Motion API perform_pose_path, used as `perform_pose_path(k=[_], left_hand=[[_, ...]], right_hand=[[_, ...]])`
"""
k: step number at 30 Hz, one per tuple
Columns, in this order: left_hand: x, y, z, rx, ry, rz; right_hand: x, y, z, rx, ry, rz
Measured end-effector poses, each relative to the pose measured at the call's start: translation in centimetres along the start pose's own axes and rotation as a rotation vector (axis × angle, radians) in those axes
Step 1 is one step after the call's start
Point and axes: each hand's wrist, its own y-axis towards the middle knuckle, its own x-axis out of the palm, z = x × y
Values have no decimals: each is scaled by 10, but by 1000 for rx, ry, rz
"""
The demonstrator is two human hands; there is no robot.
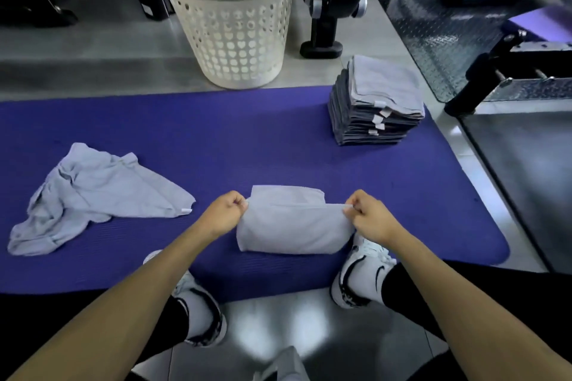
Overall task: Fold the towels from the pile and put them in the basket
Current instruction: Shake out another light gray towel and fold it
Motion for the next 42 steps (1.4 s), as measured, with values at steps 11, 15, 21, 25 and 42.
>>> perform_pose_path(k=[11,15,21,25,42], left_hand=[[32,93,-27,-199,-66,164],[54,135,-35,-216,-12,175],[70,166,-55,-223,-35,215],[68,170,-66,-83,62,230],[38,233,-32,-13,538,-474]], right_hand=[[42,110,17,168,-29,102],[62,152,39,222,-27,99],[78,189,63,233,12,67],[84,198,77,151,-38,15],[66,243,59,245,-351,-445]])
